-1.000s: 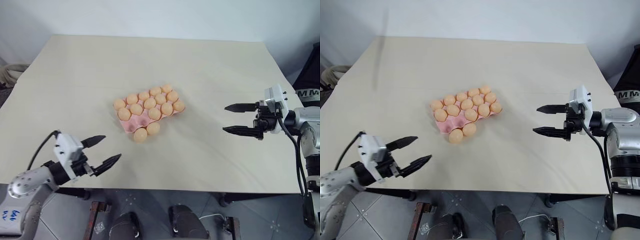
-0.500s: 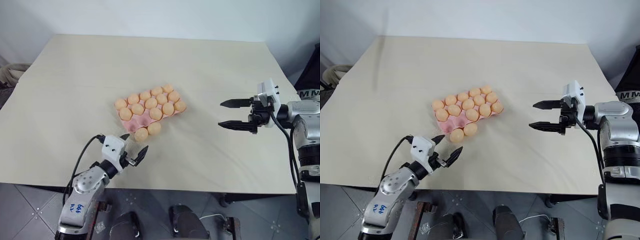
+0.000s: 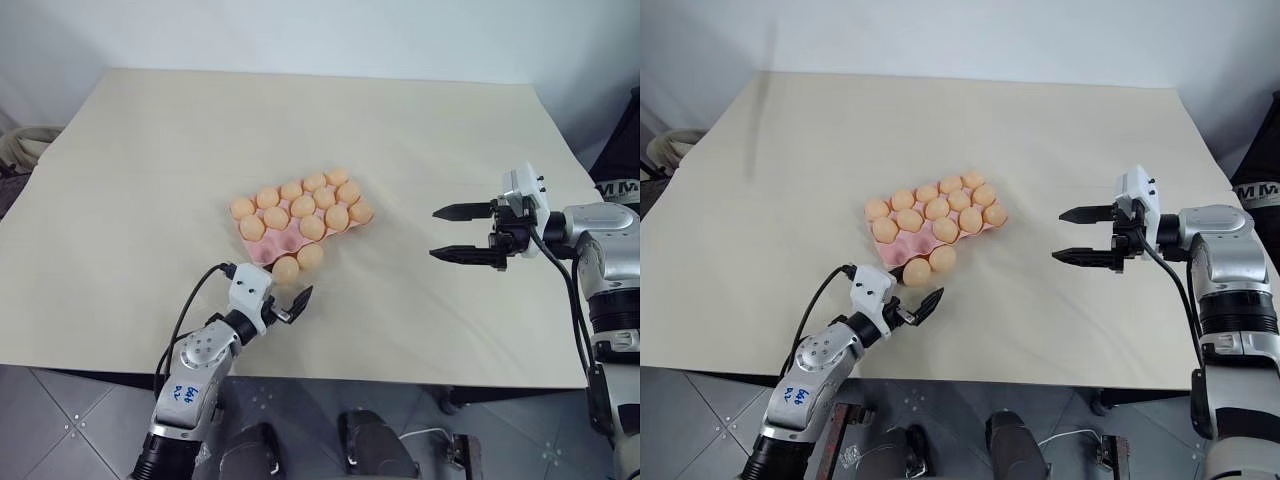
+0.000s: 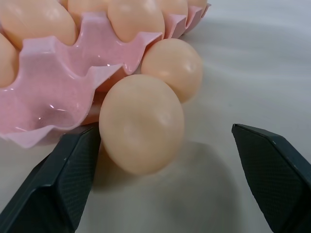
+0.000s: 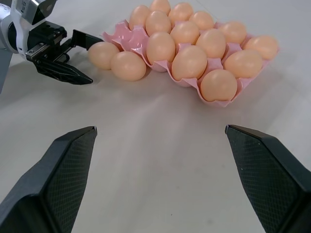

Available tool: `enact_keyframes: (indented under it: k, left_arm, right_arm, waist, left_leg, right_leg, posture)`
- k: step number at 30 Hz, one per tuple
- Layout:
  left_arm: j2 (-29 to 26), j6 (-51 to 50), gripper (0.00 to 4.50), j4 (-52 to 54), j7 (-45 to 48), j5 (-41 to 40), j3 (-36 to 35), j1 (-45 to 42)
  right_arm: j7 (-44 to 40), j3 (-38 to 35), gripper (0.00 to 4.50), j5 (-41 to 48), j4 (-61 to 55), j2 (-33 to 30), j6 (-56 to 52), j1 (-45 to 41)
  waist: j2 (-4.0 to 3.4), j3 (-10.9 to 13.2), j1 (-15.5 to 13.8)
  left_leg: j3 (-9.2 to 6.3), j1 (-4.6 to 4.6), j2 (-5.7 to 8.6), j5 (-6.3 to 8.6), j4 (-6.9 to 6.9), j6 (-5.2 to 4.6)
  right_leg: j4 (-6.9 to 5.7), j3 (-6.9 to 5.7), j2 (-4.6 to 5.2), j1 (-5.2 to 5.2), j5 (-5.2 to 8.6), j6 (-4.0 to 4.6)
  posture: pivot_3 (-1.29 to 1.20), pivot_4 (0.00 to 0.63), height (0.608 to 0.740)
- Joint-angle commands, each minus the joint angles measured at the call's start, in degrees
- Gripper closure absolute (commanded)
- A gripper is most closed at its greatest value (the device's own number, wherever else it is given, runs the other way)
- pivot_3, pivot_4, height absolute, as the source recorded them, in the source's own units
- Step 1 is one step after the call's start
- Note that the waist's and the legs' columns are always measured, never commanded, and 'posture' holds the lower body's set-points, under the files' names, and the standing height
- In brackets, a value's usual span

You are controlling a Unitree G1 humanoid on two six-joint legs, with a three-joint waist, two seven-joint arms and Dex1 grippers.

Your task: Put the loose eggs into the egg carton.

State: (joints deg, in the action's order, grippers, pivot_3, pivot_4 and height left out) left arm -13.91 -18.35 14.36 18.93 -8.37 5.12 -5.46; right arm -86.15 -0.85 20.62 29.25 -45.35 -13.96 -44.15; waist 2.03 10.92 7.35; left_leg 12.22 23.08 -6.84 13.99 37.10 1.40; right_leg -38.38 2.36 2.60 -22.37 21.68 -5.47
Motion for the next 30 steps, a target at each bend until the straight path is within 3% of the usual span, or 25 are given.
enact_keyframes:
  k: [1,4,12,18,23,26,30]
  left_arm:
    - [0.4,2.3,0.0,-0.7,0.2,0.8,0.5,-1.1]
    - [0.5,2.5,0.56,-1.3,0.0,1.0,0.2,-1.6]
    - [-0.1,1.7,2.92,2.0,0.3,0.4,-0.2,0.4]
    - [-2.5,-4.0,3.0,9.8,2.6,-3.0,-1.8,3.0]
    - [-6.0,-11.8,3.0,17.8,4.4,-9.5,-7.2,3.1]
    - [-7.9,-15.4,3.0,16.8,4.4,-12.8,-11.7,-1.5]
    - [-10.2,-17.0,3.0,10.6,4.9,-12.3,-12.6,-7.2]
  right_arm:
    - [0.2,-1.8,0.07,0.5,-2.8,-1.7,-0.6,0.5]
    - [0.7,-2.0,0.0,0.7,-3.5,-1.9,-1.1,1.0]
    - [1.6,-2.1,0.0,0.7,-4.3,-2.1,-1.6,1.7]
    - [1.7,-2.2,0.0,0.8,-4.3,-2.2,-1.5,2.0]
    - [1.8,-2.3,0.0,0.8,-3.7,-2.1,-1.1,1.9]
    - [1.9,-2.1,0.0,0.5,-3.0,-2.0,-0.8,1.6]
    - [2.2,-2.0,0.0,0.5,-2.8,-1.6,-0.5,1.4]
  waist:
    - [0.0,0.0,-0.1]
    - [0.0,0.0,-0.2]
    - [0.0,0.0,-1.1]
    - [0.0,0.0,-1.2]
    - [0.0,0.0,-1.2]
    - [0.0,0.0,-1.2]
    - [-0.01,0.0,-1.6]
  left_leg:
    - [0.0,0.0,0.0,0.0,0.02,0.0]
    - [0.0,0.0,0.01,0.0,0.03,0.0]
    - [0.0,0.0,0.0,0.0,0.02,0.0]
    - [0.0,0.02,-0.01,0.0,-0.01,0.0]
    - [-0.01,0.02,0.0,0.01,-0.01,0.01]
    - [-0.04,0.02,0.01,0.0,0.03,0.0]
    - [-0.1,0.02,0.02,-0.01,0.08,-0.02]
  right_leg:
    - [0.0,0.0,0.0,0.0,0.0,0.0]
    - [-0.01,0.02,0.01,0.0,-0.01,-0.01]
    - [0.0,0.01,0.01,-0.01,-0.01,-0.01]
    - [0.04,0.0,0.01,-0.01,0.0,-0.01]
    - [0.03,-0.01,0.01,0.0,0.0,0.0]
    - [0.02,-0.06,0.01,0.03,-0.01,0.0]
    - [0.02,-0.21,0.01,0.08,-0.01,0.0]
  posture:
    - [0.0,0.15,0.74]
    - [0.0,0.15,0.74]
    - [0.0,0.15,0.74]
    - [0.0,0.15,0.74]
    - [0.0,0.15,0.74]
    - [0.0,0.15,0.74]
    - [0.0,0.15,0.74]
